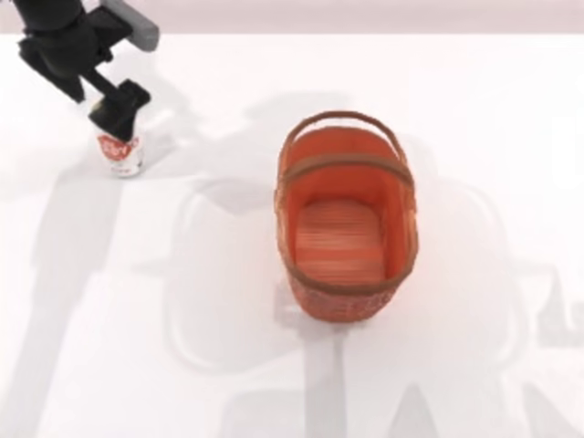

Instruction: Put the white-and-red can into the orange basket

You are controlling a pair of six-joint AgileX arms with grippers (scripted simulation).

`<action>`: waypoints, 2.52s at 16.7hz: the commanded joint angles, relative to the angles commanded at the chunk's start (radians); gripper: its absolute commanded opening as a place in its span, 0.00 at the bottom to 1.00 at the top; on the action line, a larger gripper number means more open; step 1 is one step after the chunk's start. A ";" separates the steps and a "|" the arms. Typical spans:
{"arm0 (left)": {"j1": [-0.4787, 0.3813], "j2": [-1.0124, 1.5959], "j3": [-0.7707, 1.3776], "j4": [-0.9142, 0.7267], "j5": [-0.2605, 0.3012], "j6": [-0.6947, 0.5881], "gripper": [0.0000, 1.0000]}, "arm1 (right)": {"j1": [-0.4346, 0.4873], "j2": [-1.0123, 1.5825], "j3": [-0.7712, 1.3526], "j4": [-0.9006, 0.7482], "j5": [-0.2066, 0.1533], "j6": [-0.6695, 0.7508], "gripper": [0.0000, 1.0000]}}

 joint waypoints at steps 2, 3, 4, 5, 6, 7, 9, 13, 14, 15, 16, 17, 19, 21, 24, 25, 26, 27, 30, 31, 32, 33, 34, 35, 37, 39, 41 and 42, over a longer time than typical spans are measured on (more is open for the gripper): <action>-0.002 -0.002 -0.062 0.059 0.000 -0.003 1.00 | 0.000 0.000 0.000 0.000 0.000 0.000 1.00; -0.003 -0.003 -0.094 0.091 0.000 -0.004 1.00 | 0.000 0.000 0.000 0.000 0.000 0.000 1.00; -0.004 -0.003 -0.124 0.121 0.000 -0.005 1.00 | 0.000 0.000 0.000 0.000 0.000 0.000 1.00; -0.005 -0.002 -0.146 0.144 0.000 -0.006 1.00 | 0.000 0.000 0.000 0.000 0.000 0.000 1.00; -0.006 -0.002 -0.159 0.157 0.000 -0.007 1.00 | 0.000 0.000 0.000 0.000 0.000 0.000 1.00; -0.006 -0.002 -0.161 0.159 0.000 -0.007 1.00 | 0.000 0.000 0.000 0.000 0.000 0.000 1.00; -0.006 -0.002 -0.161 0.159 0.000 -0.007 1.00 | 0.000 0.000 0.000 0.000 0.000 0.000 1.00; -0.006 -0.002 -0.161 0.159 0.000 -0.007 0.77 | 0.000 0.000 0.000 0.000 0.000 0.000 1.00; -0.006 -0.002 -0.161 0.159 0.000 -0.007 0.70 | 0.000 0.000 0.000 0.000 0.000 0.000 1.00; -0.006 -0.002 -0.161 0.159 0.000 -0.007 0.62 | 0.000 0.000 0.000 0.000 0.000 0.000 1.00; -0.006 -0.002 -0.161 0.159 0.000 -0.007 0.55 | 0.000 0.000 0.000 0.000 0.000 0.000 1.00; -0.006 -0.002 -0.161 0.159 0.000 -0.007 0.47 | 0.000 0.000 0.000 0.000 0.000 0.000 1.00; -0.006 -0.002 -0.161 0.159 0.000 -0.007 0.32 | 0.000 0.000 0.000 0.000 0.000 0.000 1.00; -0.006 -0.002 -0.161 0.159 0.000 -0.007 0.17 | 0.000 0.000 0.000 0.000 0.000 0.000 1.00; -0.006 -0.002 -0.161 0.159 0.000 -0.007 0.00 | 0.000 0.000 0.000 0.000 0.000 0.000 1.00; -0.006 -0.002 -0.161 0.159 0.000 -0.007 0.00 | 0.000 0.000 0.000 0.000 0.000 0.000 1.00; -0.006 -0.002 -0.161 0.159 0.000 -0.007 0.00 | 0.000 0.000 0.000 0.000 0.000 0.000 1.00; -0.006 -0.002 -0.161 0.159 0.000 -0.007 0.00 | 0.000 0.000 0.000 0.000 0.000 0.000 1.00; -0.006 -0.002 -0.161 0.159 0.000 -0.007 0.00 | 0.000 0.000 0.000 0.000 0.000 0.000 1.00; -0.006 -0.002 -0.161 0.159 0.000 -0.007 0.00 | 0.000 0.000 0.000 0.000 0.000 0.000 1.00; -0.002 -0.002 -0.161 0.159 -0.001 -0.005 0.00 | 0.000 0.000 0.000 0.000 0.000 0.000 1.00; -0.002 -0.002 -0.162 0.160 -0.001 -0.005 0.00 | 0.000 0.000 0.000 0.000 0.000 0.000 1.00; -0.004 -0.005 -0.167 0.170 0.007 -0.008 0.00 | 0.000 0.000 0.000 0.000 0.000 0.000 1.00; -0.008 -0.010 -0.177 0.191 0.022 -0.015 0.00 | 0.000 0.000 0.000 0.000 0.000 0.000 1.00; -0.019 -0.026 -0.214 0.265 0.074 -0.041 0.00 | 0.000 0.000 0.000 0.000 0.000 0.000 1.00; -0.033 -0.051 -0.270 0.382 0.151 -0.083 0.00 | 0.000 0.000 0.000 0.000 0.000 0.000 1.00; -0.049 -0.084 -0.340 0.539 0.248 -0.136 0.00 | 0.000 0.000 0.000 0.000 0.000 0.000 1.00; -0.058 -0.104 -0.381 0.629 0.303 -0.166 0.00 | 0.000 0.000 0.000 0.000 0.000 0.000 1.00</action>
